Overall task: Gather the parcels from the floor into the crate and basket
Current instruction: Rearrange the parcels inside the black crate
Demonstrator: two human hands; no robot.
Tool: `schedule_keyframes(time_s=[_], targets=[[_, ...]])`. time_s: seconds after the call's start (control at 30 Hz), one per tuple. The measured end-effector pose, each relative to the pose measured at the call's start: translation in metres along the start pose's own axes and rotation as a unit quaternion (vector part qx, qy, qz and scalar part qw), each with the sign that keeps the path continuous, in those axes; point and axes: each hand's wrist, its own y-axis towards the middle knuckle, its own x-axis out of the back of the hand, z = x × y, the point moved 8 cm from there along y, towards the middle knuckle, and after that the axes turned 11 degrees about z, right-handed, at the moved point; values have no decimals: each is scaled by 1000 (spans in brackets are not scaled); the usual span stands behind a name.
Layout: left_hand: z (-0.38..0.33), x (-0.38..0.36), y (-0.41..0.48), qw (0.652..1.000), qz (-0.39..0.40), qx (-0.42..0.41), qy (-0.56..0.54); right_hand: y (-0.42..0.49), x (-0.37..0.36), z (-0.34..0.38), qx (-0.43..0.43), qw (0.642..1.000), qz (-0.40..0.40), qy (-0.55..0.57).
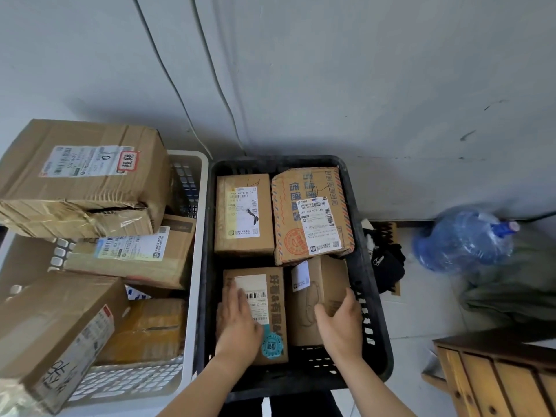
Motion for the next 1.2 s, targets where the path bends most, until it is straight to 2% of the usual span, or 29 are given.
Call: schedule_keyframes(time_s=[0.07,0.13,0.17,0.27,0.37,0.5,0.6,0.7,0.77,0.83,0.9,0.93,1.03,1.1,1.2], targets=[[-28,-7,-5,989,26,-122,78,2,-4,1,3,999,13,-37],[-59,-21,-12,955,59,-245,158,4,-11,0,-4,995,26,-100],[-69,-30,-12,939,81,-276,187,5,-15,-1,-10,990,30,-134],[-71,-46,-4,914,116,-276,273,6,-22,-5,-10,979,34,-201],[-65,-49,3,905,102,-267,316,9,-22,-6,-7,976,39,-215],[-65,-48,3,922,89,-257,275,13,-19,-8,2,981,48,-188],[-63,-51,2,930,111,-257,239,16,-19,-13,2,981,63,-183],[-56,-44,4,954,107,-235,153,11,-15,3,42,977,12,-208],[-40,-31,10,982,56,-163,76,9,-17,10,67,974,-12,-214],[-11,-19,13,999,-1,-35,-28,12,-27,7,75,981,30,-178],[11,-14,10,992,-34,59,-104,13,-44,0,78,983,116,-116],[15,-14,9,990,-39,75,-112,12,-48,0,83,982,142,-96],[15,-18,11,986,-26,92,-137,9,-45,7,97,984,131,-72],[17,-22,14,976,-1,101,-192,10,-42,6,90,987,124,-51],[21,-24,17,957,38,65,-282,14,-40,3,86,988,130,-15]])
